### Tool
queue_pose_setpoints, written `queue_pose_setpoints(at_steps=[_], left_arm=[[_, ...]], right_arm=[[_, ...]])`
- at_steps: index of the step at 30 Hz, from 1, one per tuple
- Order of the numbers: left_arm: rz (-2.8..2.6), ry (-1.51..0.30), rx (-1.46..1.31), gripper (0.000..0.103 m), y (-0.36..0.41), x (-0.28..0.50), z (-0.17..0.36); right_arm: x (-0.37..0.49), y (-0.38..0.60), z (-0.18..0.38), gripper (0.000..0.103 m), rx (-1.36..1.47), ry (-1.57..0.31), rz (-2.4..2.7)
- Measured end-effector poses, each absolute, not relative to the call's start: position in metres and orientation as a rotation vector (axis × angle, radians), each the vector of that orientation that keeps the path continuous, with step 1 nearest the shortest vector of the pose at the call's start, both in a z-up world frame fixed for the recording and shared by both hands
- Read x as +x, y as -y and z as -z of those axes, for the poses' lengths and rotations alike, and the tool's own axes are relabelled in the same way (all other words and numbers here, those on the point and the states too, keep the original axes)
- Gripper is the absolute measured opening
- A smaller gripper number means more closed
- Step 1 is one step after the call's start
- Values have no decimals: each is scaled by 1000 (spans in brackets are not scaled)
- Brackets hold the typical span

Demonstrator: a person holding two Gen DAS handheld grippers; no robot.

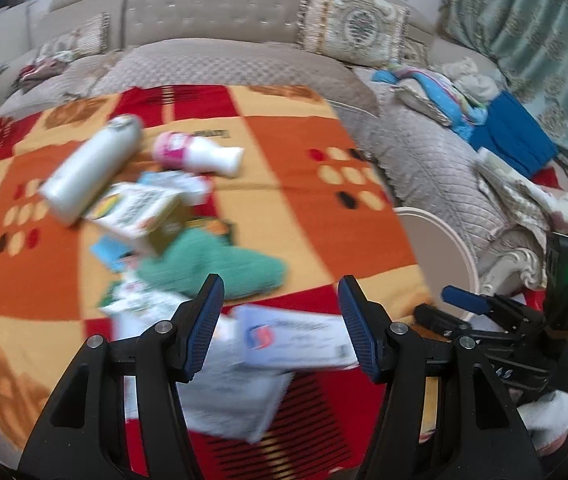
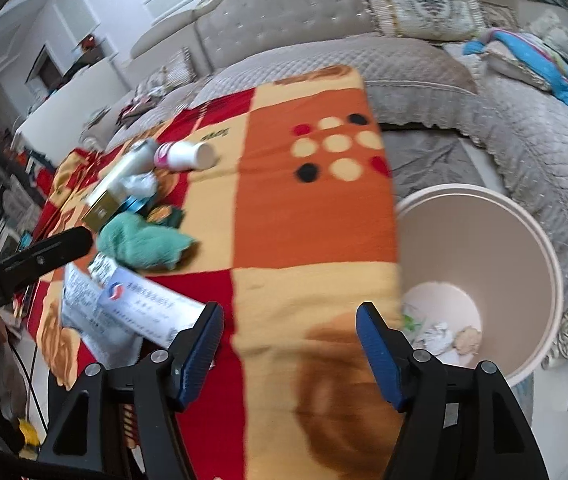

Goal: Collect trash
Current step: 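Move both open tools back over the remaining trash on the blanket, then grasp white barcode medicine box with left tool while right tool grasps blue-logo medicine box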

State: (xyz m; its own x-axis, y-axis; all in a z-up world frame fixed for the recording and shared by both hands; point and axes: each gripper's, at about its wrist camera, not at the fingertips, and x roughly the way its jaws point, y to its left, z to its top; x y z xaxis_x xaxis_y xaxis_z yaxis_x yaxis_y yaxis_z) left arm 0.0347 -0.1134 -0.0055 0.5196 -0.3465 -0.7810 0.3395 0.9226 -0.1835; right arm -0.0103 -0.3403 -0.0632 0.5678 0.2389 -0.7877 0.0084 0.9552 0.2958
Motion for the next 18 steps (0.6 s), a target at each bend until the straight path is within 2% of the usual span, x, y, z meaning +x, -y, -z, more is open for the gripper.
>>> queue_pose_setpoints(at_steps=[7,9,18], left_arm=[[283,-972,-113,58,34,52,13],[271,-991,-179,58,17,63,14],[242,-1027,-284,58,6,108,15]], right_arm=[[0,306,62,67,250,-979,-206],[3,298,62,72,251,-985,-224],[19,265,59,73,194,-1000,-281]])
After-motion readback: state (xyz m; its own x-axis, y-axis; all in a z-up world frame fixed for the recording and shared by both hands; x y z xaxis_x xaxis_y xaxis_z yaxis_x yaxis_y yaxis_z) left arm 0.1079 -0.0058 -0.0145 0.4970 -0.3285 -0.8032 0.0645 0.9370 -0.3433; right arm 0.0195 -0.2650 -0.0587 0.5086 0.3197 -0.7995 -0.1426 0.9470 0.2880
